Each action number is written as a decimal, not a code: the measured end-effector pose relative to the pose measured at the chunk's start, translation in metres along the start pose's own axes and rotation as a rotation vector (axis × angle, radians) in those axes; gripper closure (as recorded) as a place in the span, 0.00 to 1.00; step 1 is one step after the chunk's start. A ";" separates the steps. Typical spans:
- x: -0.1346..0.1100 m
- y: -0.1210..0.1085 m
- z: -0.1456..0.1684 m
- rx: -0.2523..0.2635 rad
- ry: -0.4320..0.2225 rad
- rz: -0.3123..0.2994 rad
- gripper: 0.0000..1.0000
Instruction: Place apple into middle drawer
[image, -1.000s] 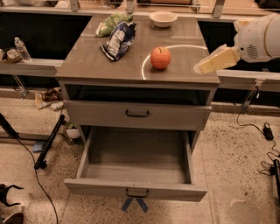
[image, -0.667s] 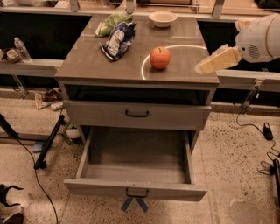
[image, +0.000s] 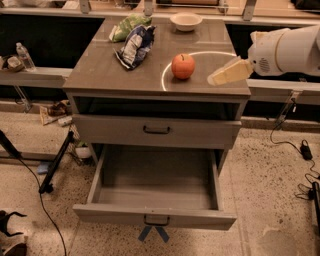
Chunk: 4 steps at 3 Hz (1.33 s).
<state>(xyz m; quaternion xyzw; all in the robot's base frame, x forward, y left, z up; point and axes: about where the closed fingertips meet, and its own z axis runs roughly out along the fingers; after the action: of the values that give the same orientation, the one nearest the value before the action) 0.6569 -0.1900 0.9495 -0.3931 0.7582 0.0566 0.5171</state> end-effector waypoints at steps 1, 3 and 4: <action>-0.002 0.006 0.045 -0.042 -0.037 0.029 0.00; 0.004 0.026 0.108 -0.118 -0.064 0.124 0.00; 0.008 0.030 0.141 -0.151 -0.067 0.196 0.00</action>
Offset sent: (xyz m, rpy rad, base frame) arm 0.0582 0.0661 -0.0513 0.1244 0.0465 0.0815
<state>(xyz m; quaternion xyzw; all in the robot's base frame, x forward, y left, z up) 0.7404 -0.1044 0.8680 -0.3531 0.7687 0.1770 0.5031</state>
